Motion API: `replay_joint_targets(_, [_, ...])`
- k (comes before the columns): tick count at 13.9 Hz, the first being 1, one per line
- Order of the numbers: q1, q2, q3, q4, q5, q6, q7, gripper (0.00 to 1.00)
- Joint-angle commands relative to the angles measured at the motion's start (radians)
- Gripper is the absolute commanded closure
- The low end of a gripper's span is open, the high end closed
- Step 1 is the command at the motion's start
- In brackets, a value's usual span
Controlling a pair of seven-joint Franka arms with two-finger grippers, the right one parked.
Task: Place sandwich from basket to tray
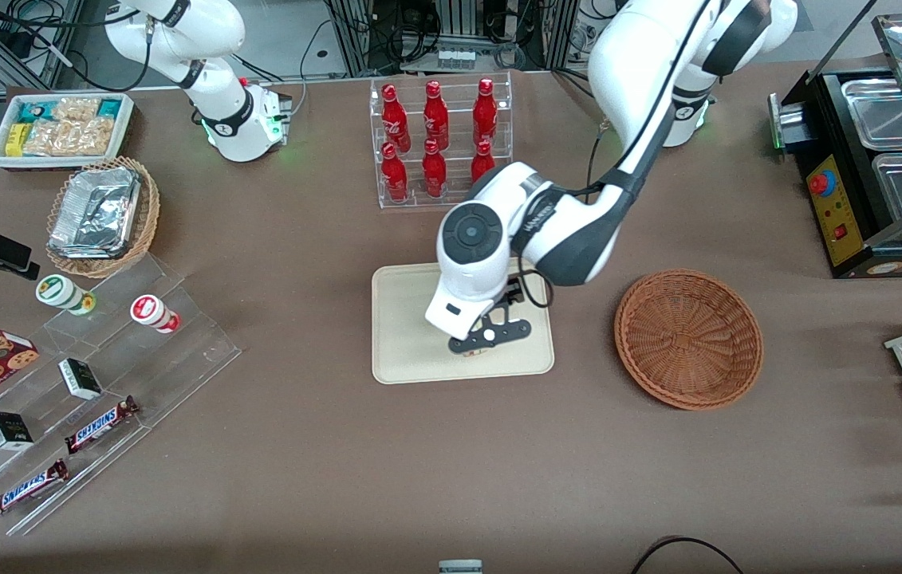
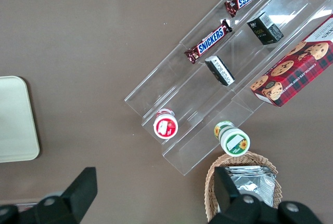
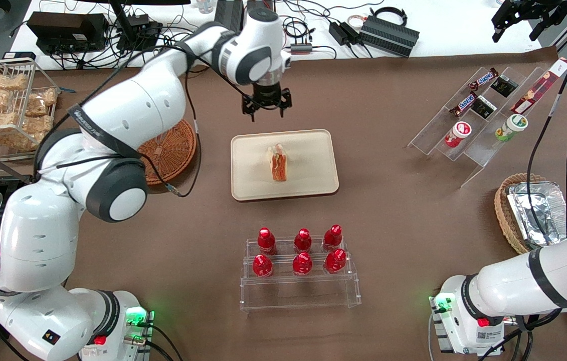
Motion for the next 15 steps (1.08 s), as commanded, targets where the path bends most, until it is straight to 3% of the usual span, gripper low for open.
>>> replay_joint_targets(1, [0.072, -0.056, -0.003, -0.025, 0.005, -0.139, 0.177, 0.00])
replay_joint_targets(5, [0.185, -0.134, -0.003, -0.118, 0.035, -0.172, 0.294, 0.00])
replay_joint_targets(9, [0.322, -0.271, -0.003, -0.257, 0.034, -0.169, 0.544, 0.00])
replay_joint_targets(15, [0.449, -0.397, -0.003, -0.323, 0.029, -0.185, 0.760, 0.00])
